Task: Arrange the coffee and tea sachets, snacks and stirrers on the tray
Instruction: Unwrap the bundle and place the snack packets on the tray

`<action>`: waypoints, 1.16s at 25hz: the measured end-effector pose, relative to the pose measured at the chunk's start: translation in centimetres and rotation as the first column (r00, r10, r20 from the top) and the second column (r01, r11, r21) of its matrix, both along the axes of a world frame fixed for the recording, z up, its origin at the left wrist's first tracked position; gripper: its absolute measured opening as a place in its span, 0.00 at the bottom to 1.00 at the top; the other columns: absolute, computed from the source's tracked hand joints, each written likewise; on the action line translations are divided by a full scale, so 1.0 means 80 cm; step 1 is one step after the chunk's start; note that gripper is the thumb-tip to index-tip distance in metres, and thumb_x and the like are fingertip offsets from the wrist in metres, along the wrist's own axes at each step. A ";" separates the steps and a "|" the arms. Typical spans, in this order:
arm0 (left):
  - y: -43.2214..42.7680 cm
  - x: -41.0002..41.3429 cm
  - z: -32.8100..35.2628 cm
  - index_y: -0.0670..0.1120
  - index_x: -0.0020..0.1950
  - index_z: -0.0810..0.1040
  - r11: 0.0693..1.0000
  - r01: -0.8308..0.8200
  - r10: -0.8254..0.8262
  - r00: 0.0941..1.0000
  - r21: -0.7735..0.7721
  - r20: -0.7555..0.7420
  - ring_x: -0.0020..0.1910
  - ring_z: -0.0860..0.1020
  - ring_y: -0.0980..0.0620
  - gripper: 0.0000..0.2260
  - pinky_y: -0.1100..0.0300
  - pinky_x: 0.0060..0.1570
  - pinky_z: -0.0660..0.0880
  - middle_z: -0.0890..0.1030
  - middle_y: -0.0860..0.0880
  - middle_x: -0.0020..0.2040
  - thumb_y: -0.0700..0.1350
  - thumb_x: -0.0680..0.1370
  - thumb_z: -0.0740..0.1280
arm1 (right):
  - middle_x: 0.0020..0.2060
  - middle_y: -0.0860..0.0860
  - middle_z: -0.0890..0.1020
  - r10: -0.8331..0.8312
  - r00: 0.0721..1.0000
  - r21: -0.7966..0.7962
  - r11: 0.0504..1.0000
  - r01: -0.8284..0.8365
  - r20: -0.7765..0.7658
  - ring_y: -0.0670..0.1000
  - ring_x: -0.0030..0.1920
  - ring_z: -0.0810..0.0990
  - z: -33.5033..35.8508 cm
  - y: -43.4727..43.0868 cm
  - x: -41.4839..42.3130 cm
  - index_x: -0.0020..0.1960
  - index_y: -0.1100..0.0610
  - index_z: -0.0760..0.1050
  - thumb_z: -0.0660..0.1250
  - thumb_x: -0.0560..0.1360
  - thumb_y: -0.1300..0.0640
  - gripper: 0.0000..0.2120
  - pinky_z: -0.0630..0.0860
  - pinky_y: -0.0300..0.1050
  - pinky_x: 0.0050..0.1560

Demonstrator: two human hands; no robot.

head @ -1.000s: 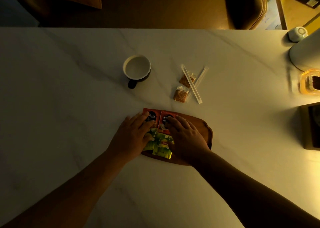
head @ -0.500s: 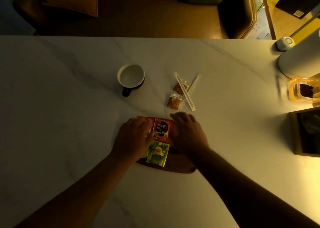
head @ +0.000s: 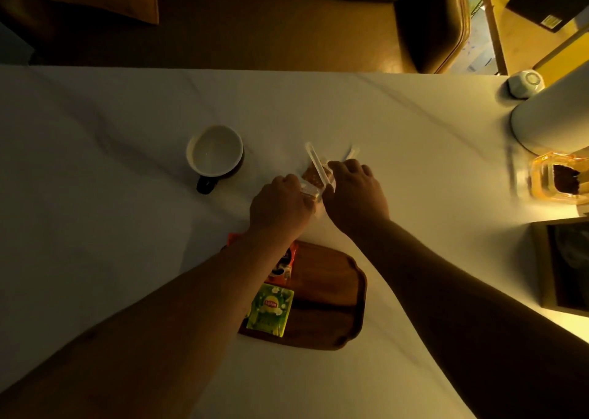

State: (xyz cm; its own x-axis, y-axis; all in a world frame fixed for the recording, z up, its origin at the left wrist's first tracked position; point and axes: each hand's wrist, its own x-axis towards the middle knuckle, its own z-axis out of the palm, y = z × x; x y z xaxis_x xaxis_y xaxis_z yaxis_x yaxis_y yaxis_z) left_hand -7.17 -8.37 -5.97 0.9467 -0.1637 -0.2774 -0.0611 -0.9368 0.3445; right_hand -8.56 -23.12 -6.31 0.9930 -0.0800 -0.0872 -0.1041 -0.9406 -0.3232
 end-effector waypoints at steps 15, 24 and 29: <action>0.005 0.021 -0.001 0.44 0.60 0.74 0.990 -0.138 0.133 0.982 -0.032 -0.137 0.48 0.81 0.47 0.25 0.48 0.47 0.80 0.81 0.45 0.52 0.59 0.71 0.74 | 0.36 0.51 0.81 -0.169 0.906 0.129 0.963 0.236 -0.389 0.48 0.35 0.80 -0.003 -0.020 0.085 0.42 0.57 0.77 0.69 0.77 0.49 0.12 0.76 0.42 0.32; -0.002 0.027 0.005 0.49 0.50 0.74 0.989 -0.141 0.131 0.974 -0.040 -0.185 0.35 0.73 0.55 0.10 0.60 0.31 0.66 0.78 0.49 0.43 0.53 0.76 0.70 | 0.38 0.46 0.77 -0.148 0.933 0.281 0.928 0.246 -0.328 0.44 0.39 0.77 0.006 -0.020 0.076 0.48 0.56 0.80 0.71 0.75 0.56 0.03 0.67 0.35 0.31; 0.012 0.019 0.010 0.49 0.54 0.75 0.927 -0.250 0.172 0.946 -0.279 -0.275 0.40 0.77 0.55 0.11 0.58 0.37 0.76 0.77 0.54 0.41 0.51 0.76 0.71 | 0.45 0.46 0.78 -0.197 0.931 0.391 0.866 0.312 -0.306 0.42 0.37 0.75 0.016 -0.028 0.072 0.54 0.53 0.81 0.75 0.74 0.57 0.10 0.67 0.28 0.25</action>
